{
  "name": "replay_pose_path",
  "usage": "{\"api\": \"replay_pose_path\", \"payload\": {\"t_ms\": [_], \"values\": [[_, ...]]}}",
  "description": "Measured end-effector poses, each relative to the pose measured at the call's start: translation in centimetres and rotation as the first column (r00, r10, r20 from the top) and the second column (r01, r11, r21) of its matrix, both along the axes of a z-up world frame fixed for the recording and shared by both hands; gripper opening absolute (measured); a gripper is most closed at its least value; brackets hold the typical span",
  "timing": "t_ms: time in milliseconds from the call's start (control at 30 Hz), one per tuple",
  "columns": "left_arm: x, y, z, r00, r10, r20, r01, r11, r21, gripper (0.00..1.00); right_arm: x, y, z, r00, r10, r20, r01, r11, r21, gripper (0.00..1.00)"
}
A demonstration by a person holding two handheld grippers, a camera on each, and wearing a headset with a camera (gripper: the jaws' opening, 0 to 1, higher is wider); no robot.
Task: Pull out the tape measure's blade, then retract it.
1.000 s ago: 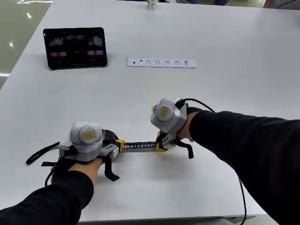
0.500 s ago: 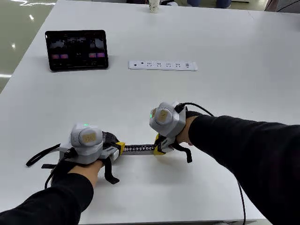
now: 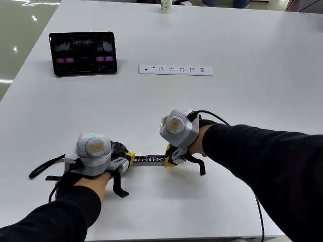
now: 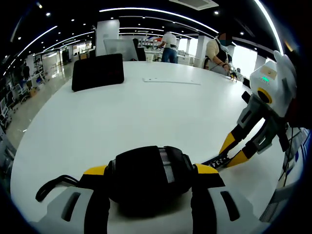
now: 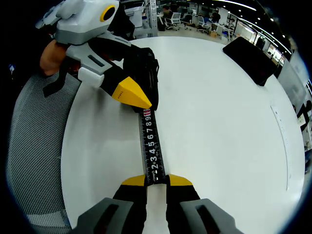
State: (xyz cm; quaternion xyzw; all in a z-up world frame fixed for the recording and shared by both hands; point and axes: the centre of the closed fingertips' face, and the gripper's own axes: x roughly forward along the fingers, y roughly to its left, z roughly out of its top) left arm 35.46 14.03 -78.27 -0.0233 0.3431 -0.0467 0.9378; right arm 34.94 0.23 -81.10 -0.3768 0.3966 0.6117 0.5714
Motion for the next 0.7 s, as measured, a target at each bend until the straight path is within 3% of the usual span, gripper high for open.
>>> {"api": "replay_pose_path", "payload": {"t_ms": [700], "values": [[-0.01, -0.01, 0.08, 1.000, -0.002, 0.002, 0.002, 1.000, 0.000, 0.63, -0.10, 0.92, 0.08, 1.000, -0.014, -0.007, 0.014, 1.000, 0.013, 0.11]]}}
